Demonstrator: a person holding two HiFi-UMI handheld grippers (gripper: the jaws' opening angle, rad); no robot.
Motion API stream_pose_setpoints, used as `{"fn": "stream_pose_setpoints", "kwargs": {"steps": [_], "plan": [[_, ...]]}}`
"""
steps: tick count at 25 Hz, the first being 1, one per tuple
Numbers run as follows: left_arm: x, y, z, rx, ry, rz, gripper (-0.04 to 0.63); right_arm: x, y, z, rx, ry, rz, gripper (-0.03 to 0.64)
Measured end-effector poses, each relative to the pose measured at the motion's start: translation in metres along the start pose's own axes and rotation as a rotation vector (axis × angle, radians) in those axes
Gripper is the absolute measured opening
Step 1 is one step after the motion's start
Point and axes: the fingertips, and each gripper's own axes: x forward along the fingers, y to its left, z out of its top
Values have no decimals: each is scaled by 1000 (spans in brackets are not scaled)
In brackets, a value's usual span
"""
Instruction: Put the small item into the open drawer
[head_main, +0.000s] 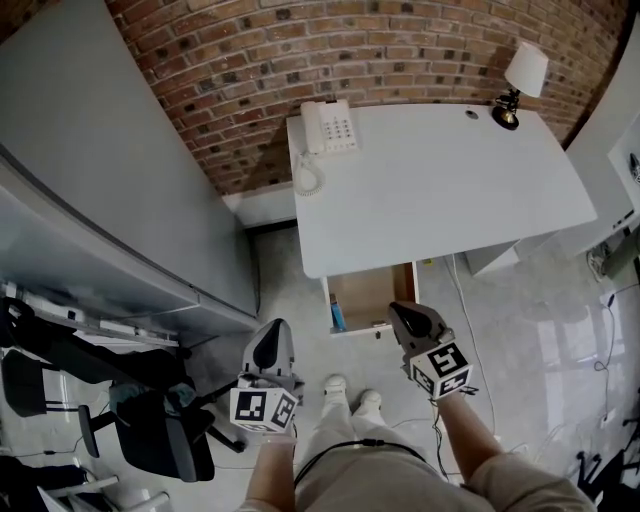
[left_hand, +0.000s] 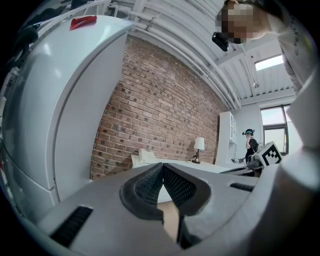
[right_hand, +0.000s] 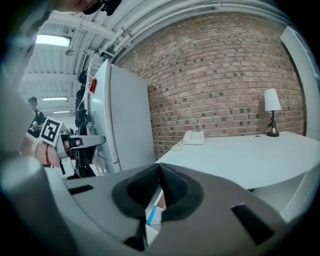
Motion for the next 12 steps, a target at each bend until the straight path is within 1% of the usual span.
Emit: {"fn": "stream_pose_setpoints", "kwargs": {"steps": [6,12], "plan": [[-4,-2,20,52,-11,2,5,-11,-7,24,6,-52,-10,6],[-7,-1,36,77,-34,1,5,-21,-13,41,19,-90,-23,6]]}}
